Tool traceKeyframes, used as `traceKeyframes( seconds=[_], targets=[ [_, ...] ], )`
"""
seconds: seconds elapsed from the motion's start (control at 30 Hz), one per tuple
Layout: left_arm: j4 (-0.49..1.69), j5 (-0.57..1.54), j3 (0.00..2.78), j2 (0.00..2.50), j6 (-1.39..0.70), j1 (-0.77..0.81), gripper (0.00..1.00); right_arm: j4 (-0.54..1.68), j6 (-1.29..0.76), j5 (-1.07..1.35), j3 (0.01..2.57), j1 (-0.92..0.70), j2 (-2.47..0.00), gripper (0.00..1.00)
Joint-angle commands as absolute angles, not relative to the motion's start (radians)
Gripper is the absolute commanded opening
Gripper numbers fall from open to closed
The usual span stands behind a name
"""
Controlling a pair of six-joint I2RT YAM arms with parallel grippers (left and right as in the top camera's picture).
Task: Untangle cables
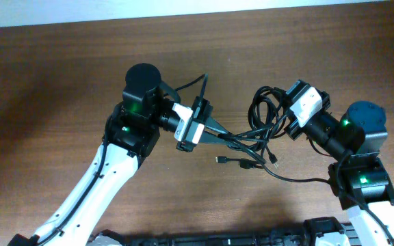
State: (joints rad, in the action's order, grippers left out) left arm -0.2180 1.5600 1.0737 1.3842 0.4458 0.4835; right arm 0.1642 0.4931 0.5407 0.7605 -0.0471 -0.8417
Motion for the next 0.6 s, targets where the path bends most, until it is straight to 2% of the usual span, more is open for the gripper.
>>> traceKeyframes(
  seconds=[0.0, 0.17, 0.37, 0.57],
  targets=[
    [-0.227, 1.574, 1.084, 1.380, 0.462, 0.491, 0.00, 0.163, 0.494, 0.546, 0.769, -0.045, -0.844, 0.04],
    [-0.225, 1.571, 1.084, 1.380, 0.462, 0.490, 0.00, 0.148, 0.469, 0.528, 0.769, -0.045, -0.843, 0.04],
    [-0.222, 1.573, 1.084, 1.380, 0.462, 0.490, 0.00, 0.023, 0.017, 0.213, 0.769, -0.044, -0.835, 0.04],
    [-0.177, 1.572, 1.084, 1.380, 0.462, 0.490, 0.00, -0.065, -0.324, 0.171, 0.769, -0.044, -0.834, 0.04]
  ],
)
